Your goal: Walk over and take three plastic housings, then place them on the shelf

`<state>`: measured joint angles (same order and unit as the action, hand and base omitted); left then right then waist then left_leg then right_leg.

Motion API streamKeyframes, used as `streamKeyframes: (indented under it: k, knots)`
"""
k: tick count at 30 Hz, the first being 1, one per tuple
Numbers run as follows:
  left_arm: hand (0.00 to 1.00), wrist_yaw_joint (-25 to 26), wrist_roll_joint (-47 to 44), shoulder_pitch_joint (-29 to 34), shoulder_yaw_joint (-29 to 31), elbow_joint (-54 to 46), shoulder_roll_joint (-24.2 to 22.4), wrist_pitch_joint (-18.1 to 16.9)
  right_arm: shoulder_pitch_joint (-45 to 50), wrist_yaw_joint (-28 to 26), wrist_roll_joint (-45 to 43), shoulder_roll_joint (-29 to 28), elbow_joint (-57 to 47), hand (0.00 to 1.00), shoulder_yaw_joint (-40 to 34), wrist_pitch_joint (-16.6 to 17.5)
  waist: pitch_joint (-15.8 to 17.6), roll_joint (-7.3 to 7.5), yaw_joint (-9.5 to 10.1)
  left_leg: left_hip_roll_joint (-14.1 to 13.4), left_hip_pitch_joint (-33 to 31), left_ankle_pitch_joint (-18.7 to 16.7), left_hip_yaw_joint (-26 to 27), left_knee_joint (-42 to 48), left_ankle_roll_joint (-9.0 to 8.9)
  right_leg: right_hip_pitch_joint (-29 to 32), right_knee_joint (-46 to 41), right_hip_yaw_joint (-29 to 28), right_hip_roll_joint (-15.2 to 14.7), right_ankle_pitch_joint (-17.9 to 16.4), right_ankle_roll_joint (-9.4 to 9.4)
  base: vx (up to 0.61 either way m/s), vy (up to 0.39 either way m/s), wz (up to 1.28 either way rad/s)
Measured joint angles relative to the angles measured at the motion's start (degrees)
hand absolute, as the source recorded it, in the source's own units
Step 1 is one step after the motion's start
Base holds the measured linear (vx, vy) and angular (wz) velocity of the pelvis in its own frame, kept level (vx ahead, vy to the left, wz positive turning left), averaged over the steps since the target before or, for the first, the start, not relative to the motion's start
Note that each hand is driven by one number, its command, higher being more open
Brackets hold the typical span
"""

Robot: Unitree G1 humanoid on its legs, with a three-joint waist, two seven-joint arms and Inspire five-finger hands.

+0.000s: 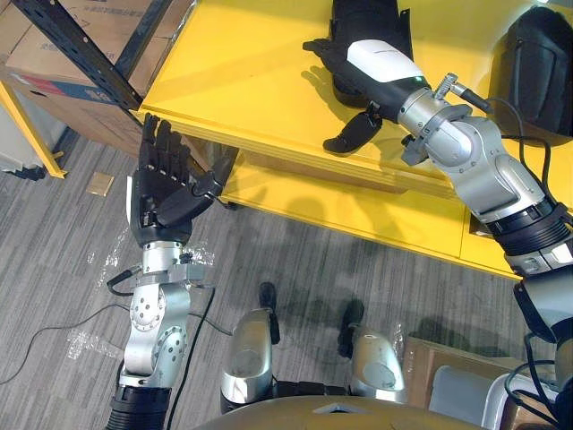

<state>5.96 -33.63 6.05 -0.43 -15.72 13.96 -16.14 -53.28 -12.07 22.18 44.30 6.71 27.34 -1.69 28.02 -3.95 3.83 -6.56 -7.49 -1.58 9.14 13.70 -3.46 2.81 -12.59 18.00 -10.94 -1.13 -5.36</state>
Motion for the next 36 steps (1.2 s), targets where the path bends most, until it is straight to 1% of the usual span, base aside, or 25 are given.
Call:
streamKeyframes:
  k: [3,5,13,16,18,21,23,25,29,31,32,36]
  knots:
    - [1.0,0.0,0.0,0.7,-0.4,0.0,0.0,0.0,0.0,1.1,0.1,0.0,0.3,1.0,0.3,-0.8,0.0,0.01,0.13,0.0,0.0,0.0,0.0,-0.2,0.0,0.0,-0.1,0.1,0.0,0.0,0.01,-0.02,-0.002,0.02]
    - [1.0,-0.1,0.0,0.8,-1.2,0.0,0.0,0.0,-0.1,2.6,0.7,0.0,1.0,1.0,0.3,-1.3,0.0,0.06,0.54,0.1,0.0,0.7,-0.1,-1.1,-0.09,0.2,-0.1,0.4,0.0,0.0,0.05,-0.04,-0.013,0.08]
    - [1.0,-0.2,0.0,1.1,-1.5,0.0,0.0,0.0,-0.6,4.3,2.1,-0.1,2.1,1.0,0.3,-1.4,0.0,0.25,0.83,0.1,0.1,2.3,-0.2,-3.0,-0.09,0.9,-0.2,0.7,0.0,0.1,0.27,-0.01,-0.009,0.02]
    - [1.0,-0.1,0.1,1.2,-1.6,0.0,0.0,0.0,-0.6,6.4,2.4,-0.1,2.6,1.0,0.2,-1.4,0.0,0.35,0.81,0.1,0.1,2.3,-0.2,-3.1,-0.1,0.9,-0.2,0.7,0.0,0.1,0.26,0.0,0.0,0.0]
    - [1.0,-0.1,0.1,1.2,-1.6,0.0,0.0,0.0,-0.2,7.7,2.4,-0.1,2.6,1.0,-0.6,-1.5,0.1,0.65,0.74,0.1,0.1,2.3,-0.1,-3.3,-0.11,1.0,-0.2,0.7,0.0,0.2,0.25,0.0,0.0,0.0]
    - [1.0,-0.1,0.1,1.3,-1.8,0.0,0.0,0.0,0.3,8.0,2.4,-0.1,2.4,1.0,-2.8,-2.0,0.2,1.03,0.74,0.1,0.1,2.4,-0.1,-3.6,-0.16,1.1,-0.2,0.7,0.0,0.2,0.25,0.0,0.0,0.0]
    - [1.0,0.0,0.1,1.3,-1.8,0.1,0.0,0.0,0.8,7.7,3.7,-0.1,1.9,1.0,-4.5,-3.9,0.1,1.52,0.7,0.1,0.2,2.6,0.0,-3.8,-0.18,1.1,0.0,0.6,0.0,0.2,0.25,0.03,-0.013,0.0]
    - [1.0,0.0,0.1,1.3,-1.8,0.0,0.0,0.0,1.3,7.3,4.5,-0.1,1.7,1.0,-5.5,-5.1,0.1,1.8,0.66,0.1,0.2,2.6,0.0,-3.9,-0.18,1.1,0.1,0.6,0.0,0.2,0.25,0.02,-0.006,-0.01]
    - [1.0,0.0,0.1,1.3,-1.8,0.0,0.0,0.0,3.3,4.5,4.4,0.0,0.4,1.0,-7.4,-8.0,0.1,1.87,0.62,0.1,0.4,2.5,0.0,-4.0,-0.18,1.0,0.1,0.7,0.0,0.1,0.25,0.0,0.0,0.0]
    - [1.0,0.1,0.1,1.5,-1.8,0.0,0.0,0.1,3.6,2.7,4.4,0.0,0.2,1.0,-7.5,-8.3,0.1,1.87,0.51,0.1,0.5,2.5,0.1,-4.0,-0.19,1.0,0.0,0.6,0.0,0.1,0.27,-0.02,0.0,-0.01]
    - [1.0,0.1,0.1,1.5,-1.8,0.0,0.0,0.1,3.6,1.7,4.4,0.1,0.2,0.0,-7.5,-8.4,0.1,1.87,0.53,0.1,0.6,2.5,0.1,-4.1,-0.19,1.0,-0.1,0.6,0.0,0.1,0.32,0.0,0.0,0.0]
    - [1.0,0.1,0.1,1.7,-1.8,0.0,0.0,0.1,3.7,0.0,4.3,0.4,0.2,0.0,-7.5,-8.9,0.1,1.87,0.66,0.1,0.6,2.6,-0.1,-4.3,-0.22,1.0,-0.3,0.7,0.0,0.0,0.39,-0.02,-0.002,0.01]
